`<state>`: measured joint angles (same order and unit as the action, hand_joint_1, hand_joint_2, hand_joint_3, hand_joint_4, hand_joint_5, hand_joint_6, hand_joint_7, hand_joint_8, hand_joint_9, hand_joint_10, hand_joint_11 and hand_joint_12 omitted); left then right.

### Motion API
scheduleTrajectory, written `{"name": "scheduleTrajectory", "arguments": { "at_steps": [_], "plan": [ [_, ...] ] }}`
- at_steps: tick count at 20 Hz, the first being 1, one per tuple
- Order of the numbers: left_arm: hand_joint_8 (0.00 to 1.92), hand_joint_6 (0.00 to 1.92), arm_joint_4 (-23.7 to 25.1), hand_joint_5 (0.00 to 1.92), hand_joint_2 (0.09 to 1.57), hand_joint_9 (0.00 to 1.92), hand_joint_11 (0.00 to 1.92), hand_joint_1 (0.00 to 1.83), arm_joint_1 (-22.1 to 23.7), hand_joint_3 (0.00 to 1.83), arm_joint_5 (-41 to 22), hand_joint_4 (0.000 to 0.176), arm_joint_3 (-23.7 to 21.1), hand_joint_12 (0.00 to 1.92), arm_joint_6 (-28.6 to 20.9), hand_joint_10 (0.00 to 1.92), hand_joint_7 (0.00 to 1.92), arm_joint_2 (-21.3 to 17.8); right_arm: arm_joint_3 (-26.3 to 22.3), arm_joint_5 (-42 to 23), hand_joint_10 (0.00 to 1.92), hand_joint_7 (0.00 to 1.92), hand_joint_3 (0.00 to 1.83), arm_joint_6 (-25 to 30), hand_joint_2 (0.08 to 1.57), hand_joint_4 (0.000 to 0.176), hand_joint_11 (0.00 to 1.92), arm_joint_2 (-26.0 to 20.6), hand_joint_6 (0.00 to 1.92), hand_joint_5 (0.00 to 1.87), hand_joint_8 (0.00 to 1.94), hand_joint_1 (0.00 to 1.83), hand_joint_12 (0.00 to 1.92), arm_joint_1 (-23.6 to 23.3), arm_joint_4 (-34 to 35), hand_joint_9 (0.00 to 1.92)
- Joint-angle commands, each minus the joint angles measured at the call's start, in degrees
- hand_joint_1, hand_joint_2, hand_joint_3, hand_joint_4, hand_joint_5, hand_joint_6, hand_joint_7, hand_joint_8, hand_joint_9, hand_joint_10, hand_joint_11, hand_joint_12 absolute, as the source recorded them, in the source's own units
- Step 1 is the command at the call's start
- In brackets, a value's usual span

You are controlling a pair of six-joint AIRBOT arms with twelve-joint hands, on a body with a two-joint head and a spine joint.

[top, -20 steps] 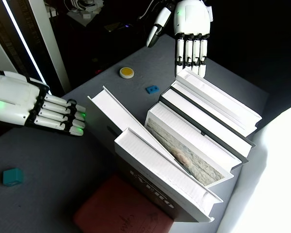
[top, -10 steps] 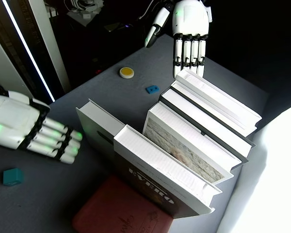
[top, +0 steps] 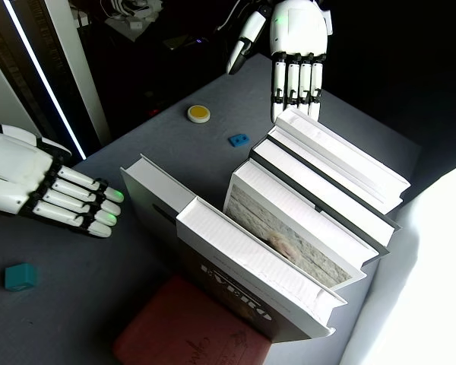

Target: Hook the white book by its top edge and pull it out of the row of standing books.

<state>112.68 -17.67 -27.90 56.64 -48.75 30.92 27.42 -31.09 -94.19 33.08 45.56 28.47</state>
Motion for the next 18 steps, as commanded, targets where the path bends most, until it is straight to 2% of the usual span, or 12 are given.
{"name": "scheduleTrajectory", "arguments": {
  "at_steps": [1,6,8,10,13,16,18],
  "plan": [
    [0.00,0.00,-2.19,0.00,1.13,0.00,0.00,0.00,0.47,0.00,1.85,0.000,0.02,0.00,0.00,0.00,0.00,0.02,-0.23,-5.76,0.00,0.00,0.00,0.91,1.11,0.000,0.00,-0.84,0.00,0.01,0.00,0.00,0.00,-0.37,-1.02,0.00],
    [0.00,0.00,-2.21,0.00,1.13,0.00,0.00,0.00,0.58,0.00,1.60,0.000,0.11,0.00,0.33,0.00,0.00,0.01,-0.32,-8.55,0.00,0.00,0.00,2.87,1.11,0.000,0.00,-5.02,0.00,0.01,0.00,0.00,0.00,-2.19,-1.06,0.00],
    [0.00,0.00,-2.23,0.00,1.14,0.00,0.00,0.00,0.62,0.00,2.09,0.000,-0.08,0.00,0.31,0.00,0.00,0.01,-0.26,-10.74,0.00,0.00,0.00,3.96,1.10,0.000,0.00,-6.17,0.00,0.00,0.00,0.00,0.00,-3.81,-3.40,0.00],
    [0.00,0.00,-2.23,0.00,1.13,0.00,0.00,0.00,0.62,0.00,2.23,0.000,-0.33,0.00,0.31,0.00,0.00,0.01,-0.07,-12.42,0.00,0.01,0.00,7.47,1.11,0.000,0.00,-7.01,0.01,0.02,0.00,0.00,0.00,-5.80,-3.40,0.00],
    [0.00,0.00,-2.22,0.00,1.14,0.00,0.00,0.00,0.60,0.00,2.23,0.000,-0.35,0.00,0.31,0.00,0.00,0.01,0.54,-11.59,0.00,0.00,0.00,9.40,1.11,0.000,0.00,-7.18,0.00,0.00,0.00,0.00,0.00,-10.21,-4.90,0.00],
    [0.00,0.00,-2.23,0.00,1.14,0.00,0.00,0.00,0.60,0.00,2.23,0.000,-0.01,0.00,0.28,0.00,0.00,0.01,1.87,-7.57,0.00,0.00,0.00,13.83,1.11,0.000,0.00,-7.06,0.00,0.01,0.00,0.00,0.00,-14.82,-5.89,0.00],
    [0.00,0.00,-2.24,0.00,1.14,0.00,0.00,0.00,0.61,0.00,2.23,0.000,0.06,0.00,0.10,0.00,0.00,0.01,2.01,-7.50,0.00,0.00,0.00,13.97,1.11,0.000,0.00,-7.01,0.00,0.00,0.00,0.00,0.00,-16.87,-7.45,0.00]
  ]
}}
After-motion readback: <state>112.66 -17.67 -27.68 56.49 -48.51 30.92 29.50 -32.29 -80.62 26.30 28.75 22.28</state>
